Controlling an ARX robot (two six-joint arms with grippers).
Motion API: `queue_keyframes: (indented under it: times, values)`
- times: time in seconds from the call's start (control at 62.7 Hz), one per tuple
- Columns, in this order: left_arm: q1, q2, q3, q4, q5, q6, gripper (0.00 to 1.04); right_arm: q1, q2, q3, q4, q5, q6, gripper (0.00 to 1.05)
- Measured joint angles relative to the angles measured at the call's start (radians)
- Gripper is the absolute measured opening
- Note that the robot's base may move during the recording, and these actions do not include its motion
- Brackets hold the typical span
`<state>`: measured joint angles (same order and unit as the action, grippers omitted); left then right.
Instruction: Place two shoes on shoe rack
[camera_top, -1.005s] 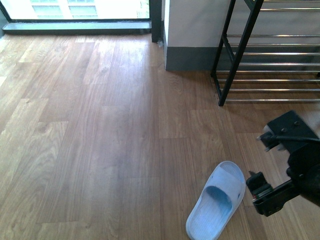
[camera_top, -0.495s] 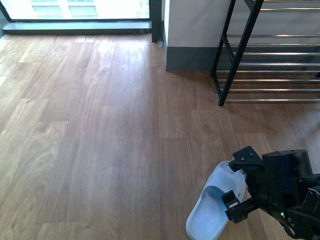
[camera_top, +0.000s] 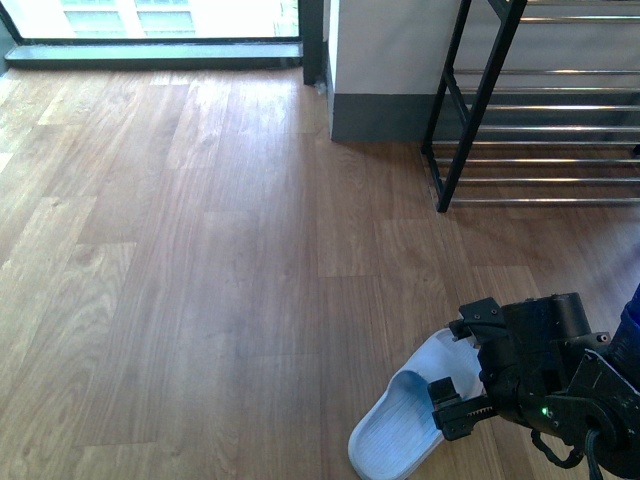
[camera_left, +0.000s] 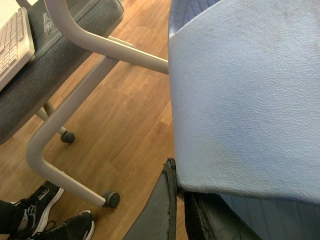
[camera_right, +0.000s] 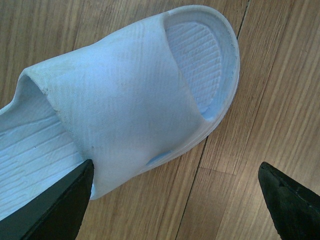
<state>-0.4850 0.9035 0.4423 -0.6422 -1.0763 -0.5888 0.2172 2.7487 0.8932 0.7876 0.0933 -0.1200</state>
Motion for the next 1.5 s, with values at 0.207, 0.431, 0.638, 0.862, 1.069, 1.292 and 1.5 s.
queue_keyframes:
  times: [0.207,0.431,0.638,0.862,1.069,1.292,1.5]
  values:
    - [0.0,0.0,0.0,0.0,0.0,0.0,0.02,0.006,-0.002,0.01,-0.045,-0.036,0.066,0.96]
    - [0.0,0.0,0.0,0.0,0.0,0.0,0.02,0.027,-0.003,-0.001,-0.013,-0.019,0.081,0.96]
    - [0.0,0.0,0.0,0.0,0.0,0.0,0.02,0.018,-0.038,-0.017,-0.03,-0.042,0.104,0.96]
    - [0.0,0.0,0.0,0.0,0.0,0.0,0.02,0.0,-0.104,-0.05,-0.04,-0.061,0.098,0.96]
    - [0.0,0.0,0.0,0.0,0.0,0.0,0.02,0.062,-0.077,-0.069,-0.016,-0.063,0.105,0.96]
    - [0.0,0.0,0.0,0.0,0.0,0.0,0.02,0.092,0.001,-0.016,0.041,-0.007,0.103,0.96]
    - [0.0,0.0,0.0,0.0,0.0,0.0,0.02,0.075,0.108,0.082,0.088,0.074,0.036,0.96]
